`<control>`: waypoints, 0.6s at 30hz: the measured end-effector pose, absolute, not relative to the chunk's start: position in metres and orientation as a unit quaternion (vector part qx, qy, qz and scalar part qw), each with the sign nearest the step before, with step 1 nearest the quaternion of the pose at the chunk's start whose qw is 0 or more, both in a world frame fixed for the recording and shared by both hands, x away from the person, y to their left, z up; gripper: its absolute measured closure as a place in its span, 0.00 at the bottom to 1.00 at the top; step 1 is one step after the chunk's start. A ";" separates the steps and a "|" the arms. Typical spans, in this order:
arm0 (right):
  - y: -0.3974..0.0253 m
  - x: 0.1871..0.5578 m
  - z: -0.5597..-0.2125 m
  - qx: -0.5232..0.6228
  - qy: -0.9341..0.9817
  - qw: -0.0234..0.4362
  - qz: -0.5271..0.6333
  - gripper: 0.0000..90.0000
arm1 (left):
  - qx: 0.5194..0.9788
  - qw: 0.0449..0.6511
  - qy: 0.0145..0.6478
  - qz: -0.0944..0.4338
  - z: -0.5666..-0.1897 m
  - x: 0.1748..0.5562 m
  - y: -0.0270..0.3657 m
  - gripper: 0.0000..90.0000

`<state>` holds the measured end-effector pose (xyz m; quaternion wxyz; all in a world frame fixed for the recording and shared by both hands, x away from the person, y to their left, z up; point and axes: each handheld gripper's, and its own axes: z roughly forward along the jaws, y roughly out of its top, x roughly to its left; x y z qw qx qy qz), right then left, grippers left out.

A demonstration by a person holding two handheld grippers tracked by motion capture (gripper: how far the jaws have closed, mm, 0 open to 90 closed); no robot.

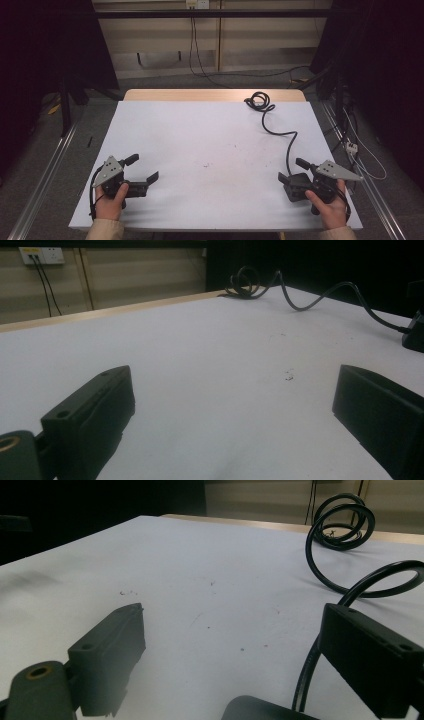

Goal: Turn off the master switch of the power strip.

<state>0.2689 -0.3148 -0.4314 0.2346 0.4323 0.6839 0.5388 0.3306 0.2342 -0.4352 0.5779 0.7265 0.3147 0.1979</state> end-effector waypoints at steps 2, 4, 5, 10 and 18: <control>-0.314 0.269 -0.431 0.432 0.684 0.235 0.538 0.12 | 0.727 0.578 0.314 0.198 -0.435 0.331 0.234 0.03; -0.313 0.269 -0.431 0.430 0.686 0.235 0.539 0.12 | 0.727 0.578 0.314 0.197 -0.435 0.331 0.234 0.03; -0.312 0.269 -0.431 0.429 0.686 0.235 0.538 0.12 | 0.727 0.578 0.314 0.197 -0.435 0.330 0.234 0.03; -0.310 0.270 -0.432 0.427 0.688 0.235 0.538 0.12 | 0.727 0.578 0.314 0.197 -0.435 0.331 0.234 0.03; -0.309 0.269 -0.431 0.428 0.685 0.233 0.542 0.12 | 0.727 0.578 0.314 0.197 -0.435 0.330 0.234 0.03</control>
